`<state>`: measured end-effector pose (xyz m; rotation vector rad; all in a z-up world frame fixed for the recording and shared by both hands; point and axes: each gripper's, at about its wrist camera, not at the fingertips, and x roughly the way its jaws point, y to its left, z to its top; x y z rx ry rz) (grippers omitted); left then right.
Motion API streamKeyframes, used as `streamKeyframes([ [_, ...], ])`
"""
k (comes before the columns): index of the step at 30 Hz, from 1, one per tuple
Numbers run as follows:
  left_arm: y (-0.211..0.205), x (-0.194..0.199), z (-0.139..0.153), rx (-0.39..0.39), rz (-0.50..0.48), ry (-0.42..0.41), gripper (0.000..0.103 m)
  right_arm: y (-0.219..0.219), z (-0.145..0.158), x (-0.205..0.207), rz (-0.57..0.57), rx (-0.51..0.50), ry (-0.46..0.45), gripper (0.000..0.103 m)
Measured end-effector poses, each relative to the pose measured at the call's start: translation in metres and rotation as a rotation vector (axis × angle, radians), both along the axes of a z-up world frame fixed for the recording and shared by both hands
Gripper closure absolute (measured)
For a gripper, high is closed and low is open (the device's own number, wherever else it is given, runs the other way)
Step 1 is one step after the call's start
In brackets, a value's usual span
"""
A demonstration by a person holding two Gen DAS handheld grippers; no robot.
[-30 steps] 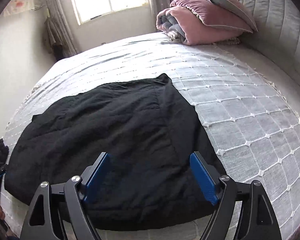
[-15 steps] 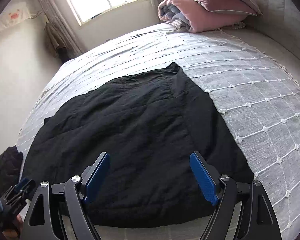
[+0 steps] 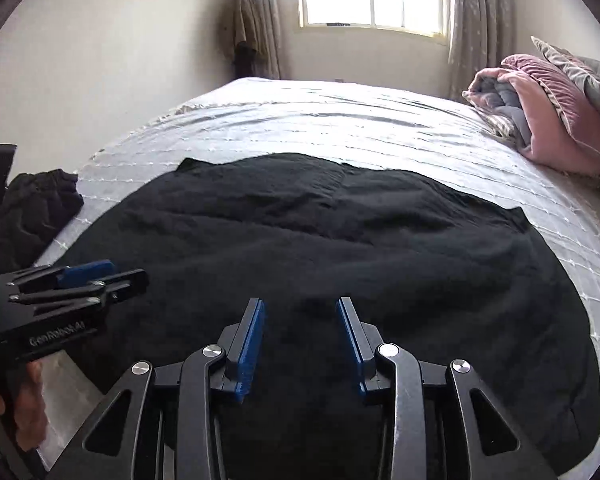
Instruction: Fold large clothes
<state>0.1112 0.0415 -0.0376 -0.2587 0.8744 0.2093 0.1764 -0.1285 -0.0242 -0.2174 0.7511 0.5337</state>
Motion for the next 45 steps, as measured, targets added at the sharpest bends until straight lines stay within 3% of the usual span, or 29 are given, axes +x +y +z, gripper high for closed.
streamKeyframes([
  [2,0.010,0.014,-0.011,-0.003,-0.008,0.055,0.048,0.013,-0.011,0.010,0.012,-0.028,0.020,0.065],
  [4,0.028,0.022,-0.020,-0.034,0.006,0.082,0.048,0.018,-0.027,0.023,0.008,-0.130,0.026,0.065],
  [8,0.059,0.024,-0.021,-0.052,0.069,0.083,0.048,-0.020,-0.034,0.058,-0.085,-0.218,-0.003,0.059],
  [13,0.080,0.023,-0.019,-0.110,0.096,0.091,0.048,-0.120,-0.038,0.109,-0.385,-0.101,0.167,0.054],
  [15,0.087,0.024,-0.015,-0.149,0.122,0.092,0.048,-0.150,-0.034,0.118,-0.503,-0.057,0.198,0.054],
  [17,0.084,0.031,-0.008,-0.222,0.095,0.062,0.048,-0.153,-0.027,0.116,-0.548,-0.043,0.192,0.053],
  [20,0.065,0.053,0.004,-0.242,0.004,0.006,0.048,-0.107,-0.012,0.105,-0.382,0.000,0.153,0.053],
  [23,0.051,0.080,-0.001,-0.207,-0.046,0.043,0.047,-0.041,-0.004,0.095,-0.193,-0.027,0.102,0.053],
  [26,0.058,0.098,-0.014,-0.228,-0.026,0.077,0.047,0.017,-0.003,0.098,-0.059,-0.050,0.087,0.053],
  [29,0.080,0.106,-0.018,-0.227,0.032,0.054,0.047,0.050,-0.011,0.119,-0.035,-0.056,0.092,0.053],
  [32,0.105,0.103,-0.022,-0.240,0.102,0.040,0.047,0.051,-0.031,0.155,-0.086,-0.080,0.168,0.053],
  [34,0.121,0.096,-0.023,-0.263,0.139,0.016,0.047,0.031,-0.037,0.171,-0.126,-0.060,0.187,0.052],
  [36,0.135,0.090,-0.025,-0.346,0.148,-0.013,0.047,-0.005,-0.037,0.180,-0.203,-0.056,0.180,0.052],
  [38,0.140,0.088,-0.027,-0.356,0.177,-0.017,0.047,-0.047,-0.034,0.184,-0.304,-0.093,0.167,0.043],
  [42,0.145,0.082,-0.027,-0.357,0.204,-0.033,0.047,-0.146,-0.034,0.190,-0.543,-0.087,0.187,0.042],
  [45,0.148,0.074,-0.025,-0.334,0.249,-0.024,0.047,-0.205,-0.025,0.179,-0.627,0.116,0.240,0.043],
])
